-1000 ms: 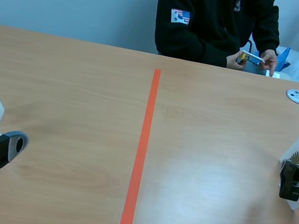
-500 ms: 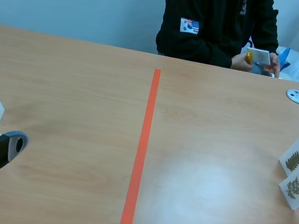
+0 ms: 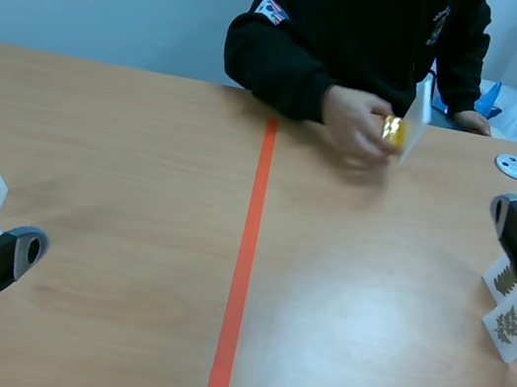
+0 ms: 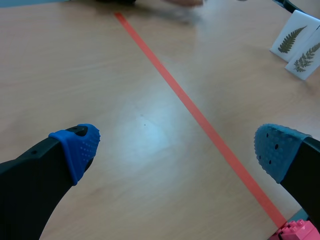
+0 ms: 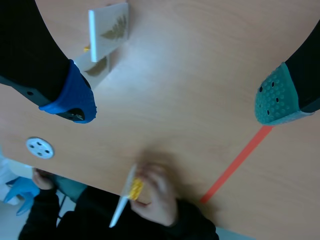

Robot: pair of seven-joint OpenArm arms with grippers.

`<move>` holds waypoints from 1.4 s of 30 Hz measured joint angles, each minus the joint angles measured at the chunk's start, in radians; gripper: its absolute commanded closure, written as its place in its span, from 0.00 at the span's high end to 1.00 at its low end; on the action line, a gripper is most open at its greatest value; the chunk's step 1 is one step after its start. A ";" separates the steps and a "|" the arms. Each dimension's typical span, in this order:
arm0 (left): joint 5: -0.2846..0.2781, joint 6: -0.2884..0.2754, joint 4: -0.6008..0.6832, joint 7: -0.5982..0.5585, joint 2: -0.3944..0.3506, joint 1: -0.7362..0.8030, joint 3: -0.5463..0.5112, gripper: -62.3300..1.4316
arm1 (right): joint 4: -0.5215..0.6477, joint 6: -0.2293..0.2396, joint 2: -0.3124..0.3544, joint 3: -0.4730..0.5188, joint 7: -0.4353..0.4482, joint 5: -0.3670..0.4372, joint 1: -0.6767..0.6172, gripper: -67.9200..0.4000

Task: Sort the leaf by its shape. The table is split by an orange tape line. A compound leaf with several leaflets goes to the left side, a simple leaf with one blade goes to the right side. Return to the home posture when a red brick is placed on the table.

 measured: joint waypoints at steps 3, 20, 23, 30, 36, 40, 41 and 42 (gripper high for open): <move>0.000 0.000 0.000 0.000 0.000 0.000 0.000 1.00 | 0.002 0.000 0.000 -0.080 0.000 0.000 0.000 1.00; 0.000 0.000 0.000 0.000 0.000 0.000 0.000 1.00 | 0.002 -0.054 0.000 -0.309 0.000 -0.064 0.000 1.00; 0.000 0.000 0.000 0.000 0.000 0.000 0.000 1.00 | 0.002 -0.057 0.000 -0.309 0.000 -0.064 0.000 1.00; 0.000 0.000 0.000 0.000 0.000 0.000 0.000 1.00 | 0.002 -0.057 0.000 -0.309 0.000 -0.064 0.000 1.00; 0.035 0.000 0.000 0.000 0.000 -0.003 0.001 1.00 | 0.002 -0.057 0.000 -0.309 0.000 -0.064 0.000 1.00; 0.074 -0.002 0.000 -0.001 0.000 -0.032 0.026 1.00 | 0.002 -0.057 0.000 -0.309 0.000 -0.068 0.000 1.00; 0.094 -0.001 0.000 -0.002 0.000 -0.041 0.037 1.00 | 0.002 -0.057 0.000 -0.308 0.001 -0.076 0.000 1.00; 0.117 -0.003 0.000 -0.002 0.000 -0.051 0.050 1.00 | 0.002 -0.057 0.000 -0.308 0.000 -0.077 0.000 1.00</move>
